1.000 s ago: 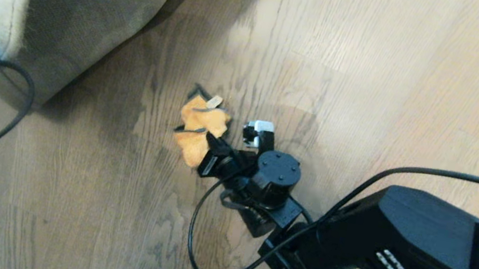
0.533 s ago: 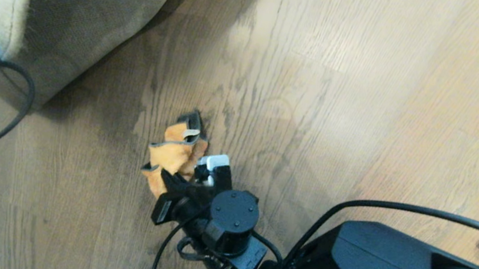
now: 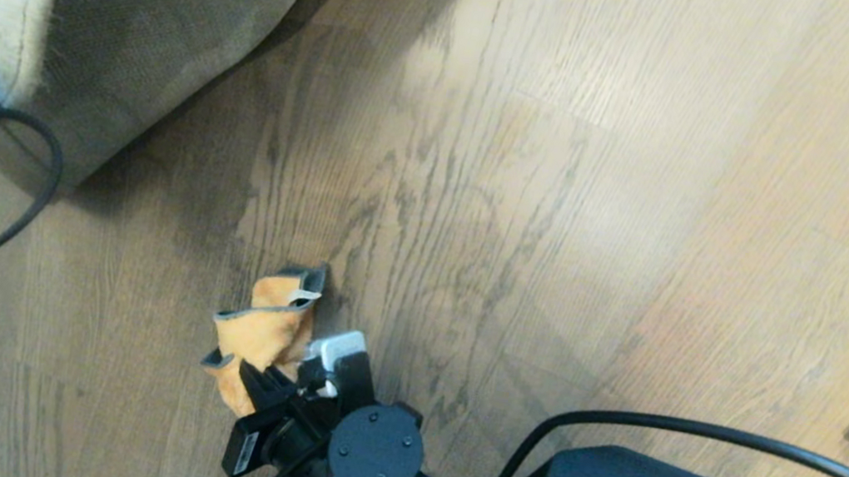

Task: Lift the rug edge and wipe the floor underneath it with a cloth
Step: Wipe the floor under the carpet with a rag

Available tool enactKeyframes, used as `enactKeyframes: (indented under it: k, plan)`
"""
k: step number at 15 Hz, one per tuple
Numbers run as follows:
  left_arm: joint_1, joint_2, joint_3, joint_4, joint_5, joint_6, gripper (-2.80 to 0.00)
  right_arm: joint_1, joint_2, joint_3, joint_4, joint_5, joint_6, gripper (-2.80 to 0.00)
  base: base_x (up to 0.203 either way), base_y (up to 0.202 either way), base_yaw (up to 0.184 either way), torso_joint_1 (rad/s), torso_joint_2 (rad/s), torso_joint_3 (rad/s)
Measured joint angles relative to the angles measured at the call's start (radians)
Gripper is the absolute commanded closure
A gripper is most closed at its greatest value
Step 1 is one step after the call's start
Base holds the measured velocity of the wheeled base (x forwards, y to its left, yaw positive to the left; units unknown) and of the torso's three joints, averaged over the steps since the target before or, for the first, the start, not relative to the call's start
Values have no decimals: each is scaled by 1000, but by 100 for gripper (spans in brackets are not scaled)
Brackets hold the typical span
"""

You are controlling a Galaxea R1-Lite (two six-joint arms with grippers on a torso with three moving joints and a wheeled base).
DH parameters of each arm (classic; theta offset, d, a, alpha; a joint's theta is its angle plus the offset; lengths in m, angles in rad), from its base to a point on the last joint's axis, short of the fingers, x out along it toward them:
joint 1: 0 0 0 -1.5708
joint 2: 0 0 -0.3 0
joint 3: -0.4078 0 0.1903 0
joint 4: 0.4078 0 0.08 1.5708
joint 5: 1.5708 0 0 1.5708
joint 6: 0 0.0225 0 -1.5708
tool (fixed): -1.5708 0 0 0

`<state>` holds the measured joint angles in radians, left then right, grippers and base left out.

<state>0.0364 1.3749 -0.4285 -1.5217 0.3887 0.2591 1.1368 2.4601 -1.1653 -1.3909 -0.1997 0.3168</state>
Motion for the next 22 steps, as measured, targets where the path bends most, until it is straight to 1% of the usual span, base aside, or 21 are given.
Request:
enactKeyframes:
  k: [5,9,14,17,22]
  plan:
    - [0,6,0,-1,0,0,0,0,39,-73,0,-14,20,0,0,0,0,0,0,0]
    - [0,6,0,0,0,0,0,-36,53,-137,11,-14,22,0,0,0,0,0,0,0]
    - [0,6,2,0,0,0,0,-140,37,-162,7,-13,23,0,0,0,0,0,0,0]
    - [0,6,13,-2,0,0,0,-214,0,-163,8,-10,25,0,0,0,0,0,0,0]
    - [0,5,23,-1,1,0,0,-314,-78,-163,14,-7,26,0,0,0,0,0,0,0]
